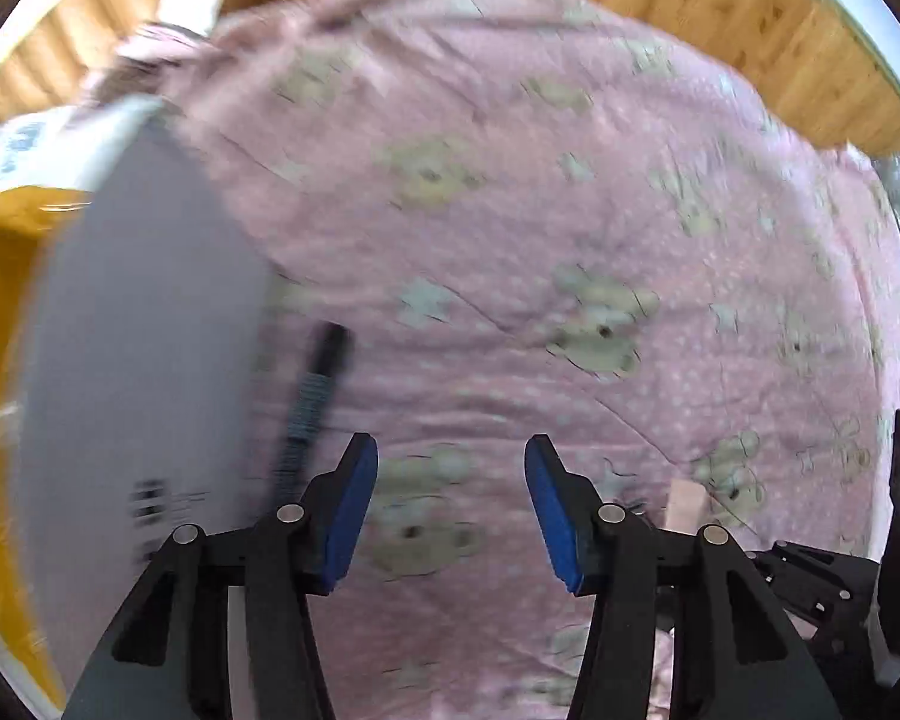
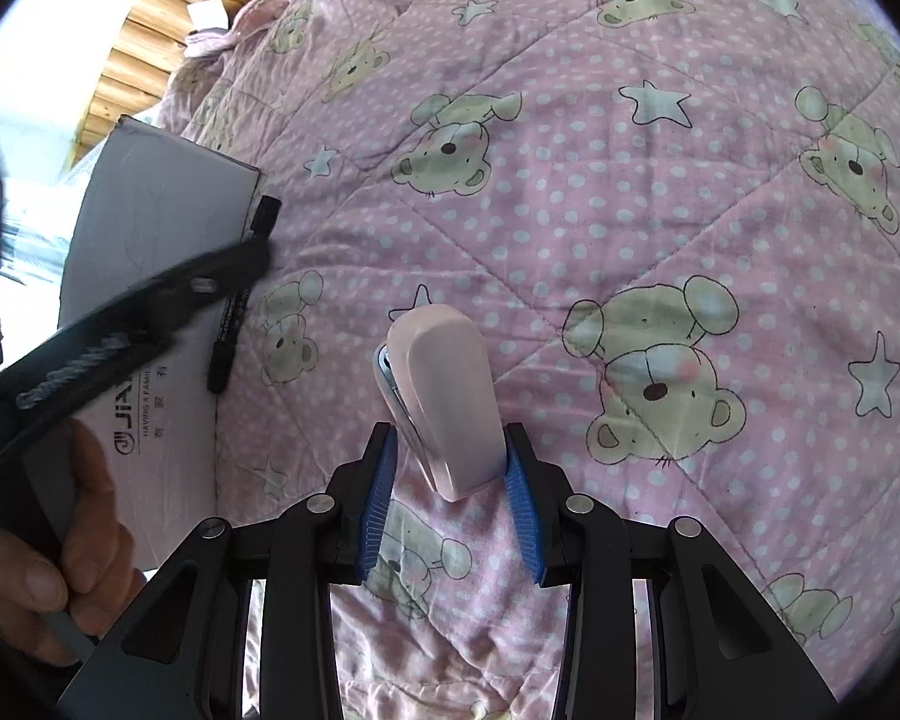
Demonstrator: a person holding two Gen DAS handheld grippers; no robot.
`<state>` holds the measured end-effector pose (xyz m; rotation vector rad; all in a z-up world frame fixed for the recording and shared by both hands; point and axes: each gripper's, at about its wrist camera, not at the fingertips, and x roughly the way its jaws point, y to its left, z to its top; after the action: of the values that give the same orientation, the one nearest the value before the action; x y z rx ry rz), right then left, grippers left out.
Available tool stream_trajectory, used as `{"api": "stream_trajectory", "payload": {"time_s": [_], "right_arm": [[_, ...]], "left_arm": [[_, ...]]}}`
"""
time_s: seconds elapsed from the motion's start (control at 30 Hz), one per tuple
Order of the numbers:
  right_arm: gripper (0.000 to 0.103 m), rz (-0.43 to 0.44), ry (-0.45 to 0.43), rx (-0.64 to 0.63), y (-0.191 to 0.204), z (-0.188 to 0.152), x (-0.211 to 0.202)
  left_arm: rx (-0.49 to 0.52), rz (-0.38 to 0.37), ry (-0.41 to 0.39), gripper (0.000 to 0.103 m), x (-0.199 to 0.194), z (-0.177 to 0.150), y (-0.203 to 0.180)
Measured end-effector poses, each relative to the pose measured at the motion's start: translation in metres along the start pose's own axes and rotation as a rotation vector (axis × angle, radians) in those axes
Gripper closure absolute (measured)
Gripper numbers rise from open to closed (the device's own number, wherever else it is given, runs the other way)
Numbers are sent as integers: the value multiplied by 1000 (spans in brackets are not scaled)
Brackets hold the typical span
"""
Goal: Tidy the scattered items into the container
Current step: 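Lower left tool onto the black marker and grasp it while right tool holds the stapler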
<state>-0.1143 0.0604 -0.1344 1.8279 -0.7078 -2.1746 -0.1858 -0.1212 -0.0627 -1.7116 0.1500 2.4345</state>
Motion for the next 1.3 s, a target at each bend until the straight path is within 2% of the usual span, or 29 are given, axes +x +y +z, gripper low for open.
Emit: {"api": "stream_trajectory", "payload": {"time_s": [0.03,0.17,0.23,0.33,0.4,0.53,0.67,0.7,0.73,0.77,0.87,0.9,1.0,1.17,1.2,1.23,1.3], "right_arm": [[64,0,-1,0,0,0,0],[64,7,-8,6,-1,-2,-1],[64,11,-9,4,0,-2,-1],[64,20,-7,4,1,-1,0],[65,23,-5,1,1,0,1],[64,28,-6,0,1,0,1],[64,28,-3,-3,-8,-3,-1],[65,28,-3,-3,-10,-4,-1],[65,28,-4,-2,-12,-4,-1],[65,28,-5,-2,-13,-5,-2],[67,17,-9,4,-16,-5,-3],[67,11,-15,12,-16,-4,-4],[65,3,-24,18,-21,-5,-12],[67,-8,-21,-3,-23,-6,-22],[70,-14,-22,-10,-23,-7,-25],[75,-19,-23,-15,-22,-7,-27],[76,-21,-24,-17,-19,-7,-26]], "left_arm": [[55,46,-2,39,1,-3,-5],[284,232,0,37,14,-11,-33],[339,317,12,28,31,-9,-49],[267,280,85,27,53,4,-51],[220,287,93,17,62,16,-49],[191,284,96,16,65,23,-43],[-6,-36,111,17,53,27,-17],[-47,-121,121,22,49,27,-12],[-98,-181,111,24,42,27,-5],[-124,-189,89,24,35,26,-1],[-103,-119,0,24,11,18,5],[-76,-125,0,24,6,13,6],[3,-78,15,24,-1,-5,4],[117,127,-37,24,0,-19,-24],[142,162,-50,24,3,-17,-28],[152,183,-56,24,7,-14,-28],[169,222,-66,24,16,-9,-28]]}}
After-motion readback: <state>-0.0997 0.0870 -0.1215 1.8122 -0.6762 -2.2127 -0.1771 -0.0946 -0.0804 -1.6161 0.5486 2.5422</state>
